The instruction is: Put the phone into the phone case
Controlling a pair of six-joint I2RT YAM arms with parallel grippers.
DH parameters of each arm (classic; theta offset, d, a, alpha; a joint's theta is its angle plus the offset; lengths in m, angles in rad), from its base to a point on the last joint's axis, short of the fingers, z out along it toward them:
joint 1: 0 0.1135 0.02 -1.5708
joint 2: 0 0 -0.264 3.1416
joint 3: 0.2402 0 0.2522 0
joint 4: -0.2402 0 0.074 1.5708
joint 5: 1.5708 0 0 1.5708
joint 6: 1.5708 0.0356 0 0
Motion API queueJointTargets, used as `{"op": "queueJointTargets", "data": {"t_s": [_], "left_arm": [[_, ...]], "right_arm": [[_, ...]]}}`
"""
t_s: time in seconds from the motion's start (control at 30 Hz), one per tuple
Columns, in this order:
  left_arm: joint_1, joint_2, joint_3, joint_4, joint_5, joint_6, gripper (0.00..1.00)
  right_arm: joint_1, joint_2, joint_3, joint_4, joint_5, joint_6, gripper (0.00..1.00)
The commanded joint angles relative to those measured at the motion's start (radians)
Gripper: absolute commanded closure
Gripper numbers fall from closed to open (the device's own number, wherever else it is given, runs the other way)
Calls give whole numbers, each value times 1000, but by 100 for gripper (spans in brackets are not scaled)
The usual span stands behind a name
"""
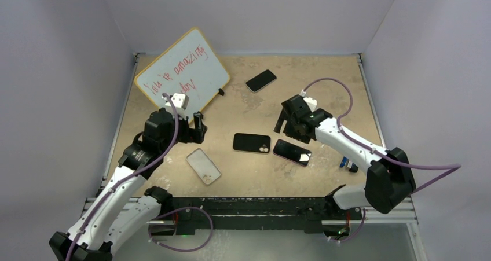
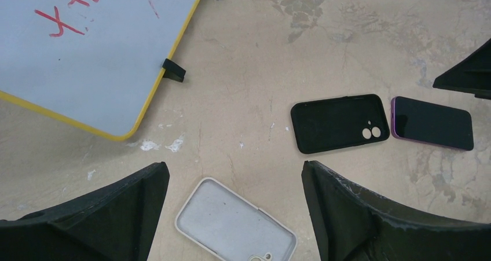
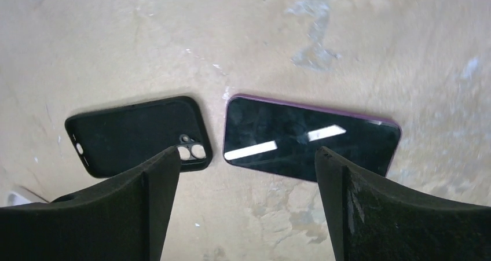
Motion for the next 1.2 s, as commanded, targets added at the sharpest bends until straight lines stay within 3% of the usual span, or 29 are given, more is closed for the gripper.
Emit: {"op": "queueJointTargets", "data": {"t_s": [0.0,0.17,0.3,0.43,0.77,1.17], "left_arm": [[-1,-22,34,27,40,8,11],[0,-41,32,35,58,6,11],[-1,-51,31,35,61,3,11],[-1,-57,31,35,61,2,11],[-1,-72,31,29,45,0,11],[-1,-71,32,24,25,0,11]], "right_arm": [[5,-13,29,121,-72,-374,14],[5,34,78,113,-118,-826,15],[5,98,129,-29,-175,-1070,15],[5,77,104,-65,-277,-1291,14],[-8,66,-6,-133,-450,-1485,12],[-93,124,-59,-89,-451,-1549,9]]}}
